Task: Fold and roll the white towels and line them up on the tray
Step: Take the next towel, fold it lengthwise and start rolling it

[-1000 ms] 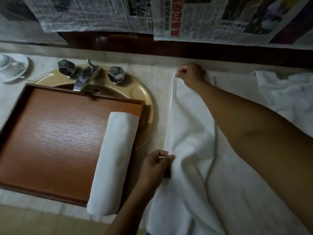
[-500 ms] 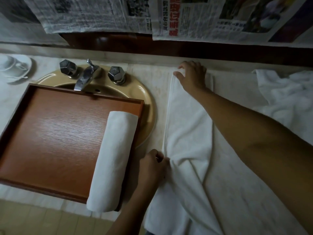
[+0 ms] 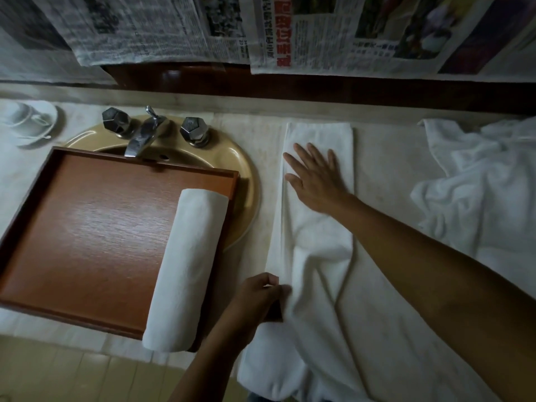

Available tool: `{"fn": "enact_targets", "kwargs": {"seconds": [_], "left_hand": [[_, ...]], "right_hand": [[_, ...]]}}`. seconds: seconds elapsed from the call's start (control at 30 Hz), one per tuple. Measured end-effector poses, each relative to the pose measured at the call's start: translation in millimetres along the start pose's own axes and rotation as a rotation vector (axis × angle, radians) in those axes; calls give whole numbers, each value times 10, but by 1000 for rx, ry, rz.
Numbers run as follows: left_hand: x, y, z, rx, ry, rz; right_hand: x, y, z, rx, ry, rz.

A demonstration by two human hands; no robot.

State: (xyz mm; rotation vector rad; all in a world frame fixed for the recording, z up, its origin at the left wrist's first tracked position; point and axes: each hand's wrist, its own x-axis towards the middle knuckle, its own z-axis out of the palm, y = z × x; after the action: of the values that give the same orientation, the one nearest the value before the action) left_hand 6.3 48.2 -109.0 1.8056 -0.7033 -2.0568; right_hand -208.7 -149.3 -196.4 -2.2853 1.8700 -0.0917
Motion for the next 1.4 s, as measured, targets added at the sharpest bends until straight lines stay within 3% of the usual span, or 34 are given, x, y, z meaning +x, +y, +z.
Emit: {"fn": "enact_targets", "kwargs": {"seconds": [0.1, 0.23, 0.47, 0.6, 0.73, 0.9, 0.97, 1.1, 1.4], "left_hand": [[-23, -108, -13, -51, 152, 87], [56, -215, -44, 116, 329, 126], [101, -186, -38, 245, 380, 151], [83, -180, -46, 259, 359, 152], [44, -217, -12, 139, 328, 126], [-192, -283, 165, -307, -83, -77], [-235, -324, 146, -217, -25, -49], [-205, -460, -44, 239, 341, 186], [-157, -550, -97, 566, 429, 346]], "right_hand": [[-3, -8, -29, 1, 9, 1], [2, 7, -8, -1, 14, 1], [-92, -122, -87, 14, -26, 31], [-682, -431, -149, 145, 46, 7], [-997, -486, -82, 21, -162, -12], [-904, -412, -101, -39, -175, -38], [-903, -412, -100, -48, -184, -34], [-890, -416, -110, -56, -206, -22], [-878, -468, -206, -30, -282, 6]]}}
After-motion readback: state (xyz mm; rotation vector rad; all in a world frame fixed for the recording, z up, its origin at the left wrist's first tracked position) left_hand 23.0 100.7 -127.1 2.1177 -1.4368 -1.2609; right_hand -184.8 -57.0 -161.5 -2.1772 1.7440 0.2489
